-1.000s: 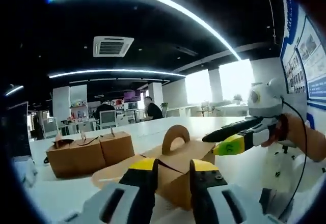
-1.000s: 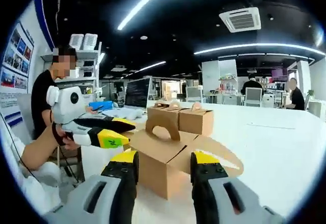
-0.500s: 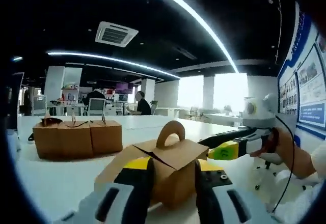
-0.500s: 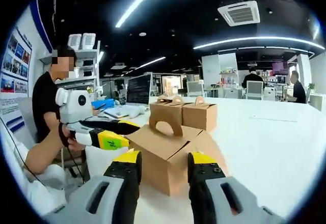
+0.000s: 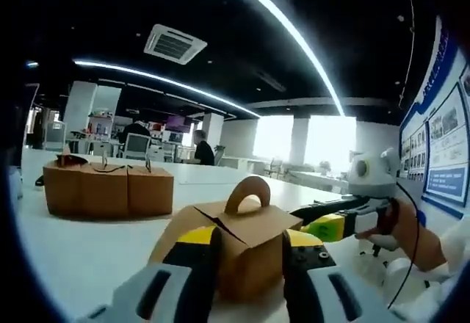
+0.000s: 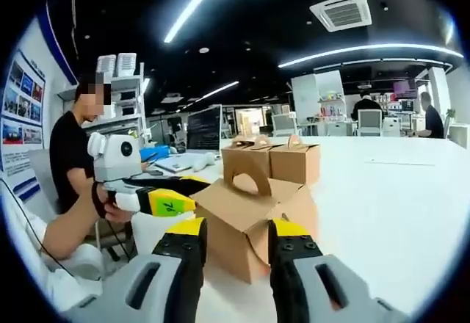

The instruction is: Pick up one paper box from the group, open the paper box, and remove the item inside

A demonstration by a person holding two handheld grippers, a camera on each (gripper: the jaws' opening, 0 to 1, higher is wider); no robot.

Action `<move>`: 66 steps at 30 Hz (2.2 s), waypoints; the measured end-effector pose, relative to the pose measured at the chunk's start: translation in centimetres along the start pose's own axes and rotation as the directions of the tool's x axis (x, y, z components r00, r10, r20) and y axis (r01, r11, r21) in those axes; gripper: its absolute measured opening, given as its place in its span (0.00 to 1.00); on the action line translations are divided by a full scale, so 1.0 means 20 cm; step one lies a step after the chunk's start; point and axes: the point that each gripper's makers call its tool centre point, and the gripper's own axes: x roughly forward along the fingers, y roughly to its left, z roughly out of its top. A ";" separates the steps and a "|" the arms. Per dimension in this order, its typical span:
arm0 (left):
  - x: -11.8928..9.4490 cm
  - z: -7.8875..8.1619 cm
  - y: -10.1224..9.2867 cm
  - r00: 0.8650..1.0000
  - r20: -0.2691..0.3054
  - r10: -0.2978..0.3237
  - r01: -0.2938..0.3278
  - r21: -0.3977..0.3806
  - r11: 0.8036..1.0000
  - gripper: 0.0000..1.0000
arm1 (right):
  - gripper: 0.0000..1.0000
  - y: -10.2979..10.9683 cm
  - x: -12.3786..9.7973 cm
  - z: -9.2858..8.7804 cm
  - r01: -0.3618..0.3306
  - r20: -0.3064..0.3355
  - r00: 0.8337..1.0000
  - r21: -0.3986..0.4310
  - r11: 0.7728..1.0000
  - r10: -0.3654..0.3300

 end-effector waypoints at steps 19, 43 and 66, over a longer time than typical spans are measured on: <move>-0.01 0.04 0.02 0.999 -0.005 0.052 -0.052 0.055 0.997 0.37 | 0.32 -0.03 -0.06 0.06 0.063 0.020 0.998 -0.127 0.990 -0.061; 0.03 0.02 0.06 0.994 -0.035 0.108 -0.100 0.174 0.980 0.37 | 0.30 0.02 0.07 0.22 0.076 -0.039 0.994 -0.436 0.897 -0.103; 0.04 0.02 0.11 0.993 -0.043 0.113 -0.104 0.171 0.980 0.35 | 0.18 -0.05 0.13 0.22 0.078 -0.066 0.990 -0.485 0.871 -0.126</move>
